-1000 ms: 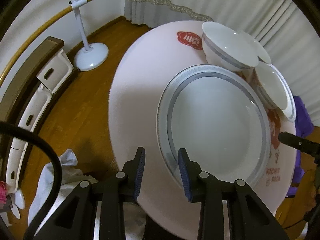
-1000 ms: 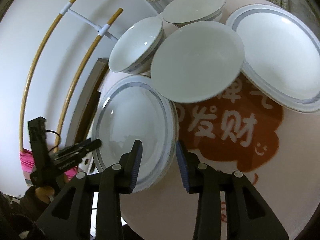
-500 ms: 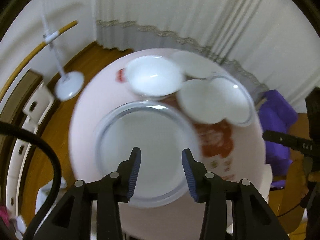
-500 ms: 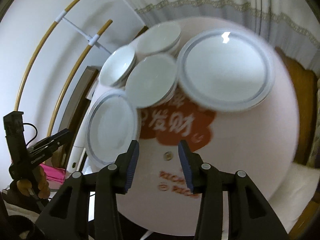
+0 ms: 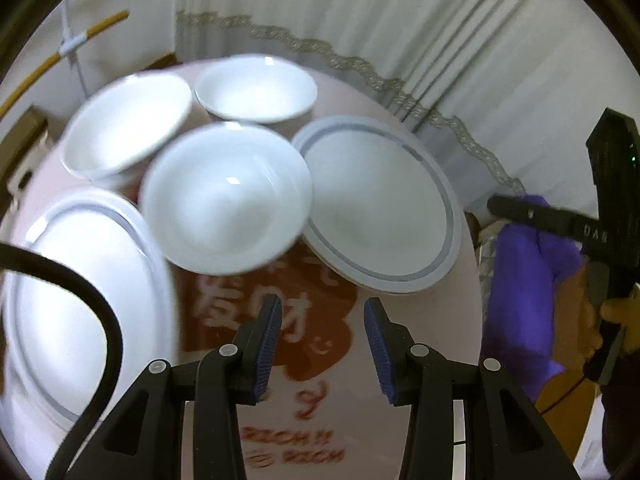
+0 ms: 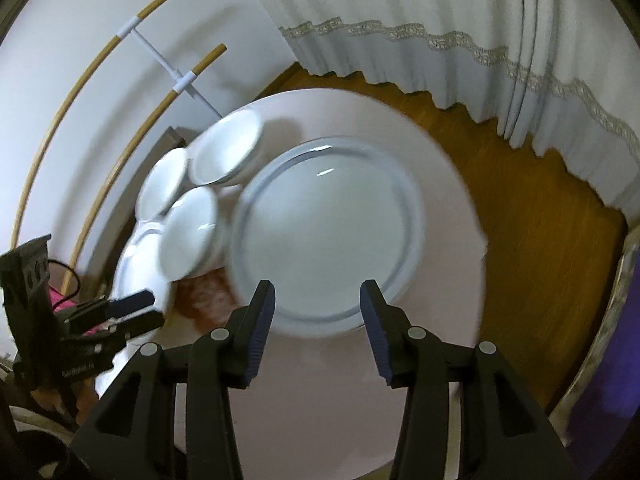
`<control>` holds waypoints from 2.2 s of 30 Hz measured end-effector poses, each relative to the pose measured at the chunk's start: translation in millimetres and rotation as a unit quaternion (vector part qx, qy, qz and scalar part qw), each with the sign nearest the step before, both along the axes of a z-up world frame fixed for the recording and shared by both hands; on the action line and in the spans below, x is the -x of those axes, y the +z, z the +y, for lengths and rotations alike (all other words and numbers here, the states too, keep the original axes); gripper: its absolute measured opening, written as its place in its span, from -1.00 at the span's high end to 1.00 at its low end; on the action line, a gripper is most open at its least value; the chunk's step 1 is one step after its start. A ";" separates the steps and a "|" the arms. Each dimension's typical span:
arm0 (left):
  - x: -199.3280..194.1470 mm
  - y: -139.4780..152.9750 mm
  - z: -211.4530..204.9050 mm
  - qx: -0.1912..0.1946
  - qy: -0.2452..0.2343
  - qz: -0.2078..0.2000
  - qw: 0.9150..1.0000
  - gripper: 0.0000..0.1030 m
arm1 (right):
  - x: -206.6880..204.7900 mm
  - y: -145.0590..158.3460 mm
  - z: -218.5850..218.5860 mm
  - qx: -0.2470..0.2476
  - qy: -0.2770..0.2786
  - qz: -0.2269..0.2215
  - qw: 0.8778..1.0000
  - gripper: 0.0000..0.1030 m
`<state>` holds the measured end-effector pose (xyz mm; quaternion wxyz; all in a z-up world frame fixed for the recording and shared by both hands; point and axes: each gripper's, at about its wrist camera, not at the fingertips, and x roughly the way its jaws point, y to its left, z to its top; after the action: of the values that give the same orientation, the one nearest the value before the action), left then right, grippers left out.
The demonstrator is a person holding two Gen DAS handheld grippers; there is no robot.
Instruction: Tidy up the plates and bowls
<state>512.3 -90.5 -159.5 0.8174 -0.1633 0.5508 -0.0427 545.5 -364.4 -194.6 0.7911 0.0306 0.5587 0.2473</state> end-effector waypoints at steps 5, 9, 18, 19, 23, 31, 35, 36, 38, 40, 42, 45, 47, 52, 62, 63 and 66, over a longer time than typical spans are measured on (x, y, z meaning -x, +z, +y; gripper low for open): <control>-12.6 -26.0 -17.9 0.007 0.040 0.020 0.999 0.24 | -44.2 -27.4 -15.1 0.002 0.032 0.005 0.999 0.09; -28.5 -38.1 -28.6 0.020 0.066 0.018 0.997 0.24 | -71.4 -48.8 -18.3 -0.001 0.052 0.014 0.999 0.09; -50.4 -60.5 -38.5 0.024 0.103 0.017 0.994 0.24 | -104.0 -70.4 -25.0 -0.019 0.065 0.029 0.997 0.09; -51.9 -61.3 -39.1 0.023 0.106 0.018 0.994 0.23 | -106.2 -71.9 -25.5 -0.022 0.065 0.030 0.997 0.09; -54.1 -66.4 -45.3 0.015 0.108 0.018 0.994 0.23 | -119.9 -78.5 -27.7 -0.046 0.069 0.038 0.996 0.09; -62.1 -71.0 -45.6 0.017 0.111 0.008 0.994 0.29 | -135.8 -86.8 -21.7 -0.084 0.087 0.056 0.991 0.09; -61.5 -73.8 -43.4 0.015 0.116 0.004 0.993 0.45 | -136.3 -88.0 -15.5 -0.095 0.098 0.061 0.989 0.09; -61.5 -74.2 -42.0 0.018 0.120 0.005 0.993 0.47 | -137.4 -88.7 -14.7 -0.098 0.100 0.064 0.988 0.09; -60.4 -74.2 -39.8 0.028 0.123 -0.001 0.992 0.52 | -139.3 -89.6 -13.6 -0.105 0.104 0.067 0.987 0.11; -59.3 -73.8 -41.0 0.030 0.122 -0.002 0.992 0.51 | -141.3 -91.3 -13.5 -0.108 0.107 0.072 0.986 0.16; -59.7 -73.6 -42.1 0.031 0.122 -0.002 0.992 0.52 | -142.5 -92.9 -11.7 -0.119 0.111 0.081 0.983 0.29; -60.7 -74.4 -41.1 0.037 0.123 -0.002 0.992 0.54 | -139.2 -95.9 -3.7 -0.113 0.126 0.089 0.982 0.46; -58.4 -73.0 -38.1 0.041 0.124 -0.002 0.991 0.56 | -141.0 -96.4 -6.6 -0.123 0.117 0.093 0.981 0.48; -59.7 -73.6 -38.4 0.045 0.121 -0.004 0.992 0.57 | -142.7 -99.0 -11.2 -0.125 0.106 0.099 0.982 0.77; -58.3 -69.7 -36.3 0.049 0.112 -0.008 0.992 0.59 | -133.5 -98.9 -18.1 -0.139 0.102 0.115 0.978 0.82; -58.6 -68.8 -37.9 0.047 0.109 -0.010 0.993 0.59 | -133.9 -99.1 -20.0 -0.139 0.100 0.116 0.978 0.82; -54.8 -65.6 -38.7 0.044 0.094 -0.014 0.994 0.59 | -126.6 -98.5 -25.1 -0.141 0.092 0.116 0.979 0.82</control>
<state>567.1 -129.1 -225.1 0.8174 -0.2497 0.5190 0.0082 672.1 -389.6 -293.1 0.6826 0.1187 0.6065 0.3900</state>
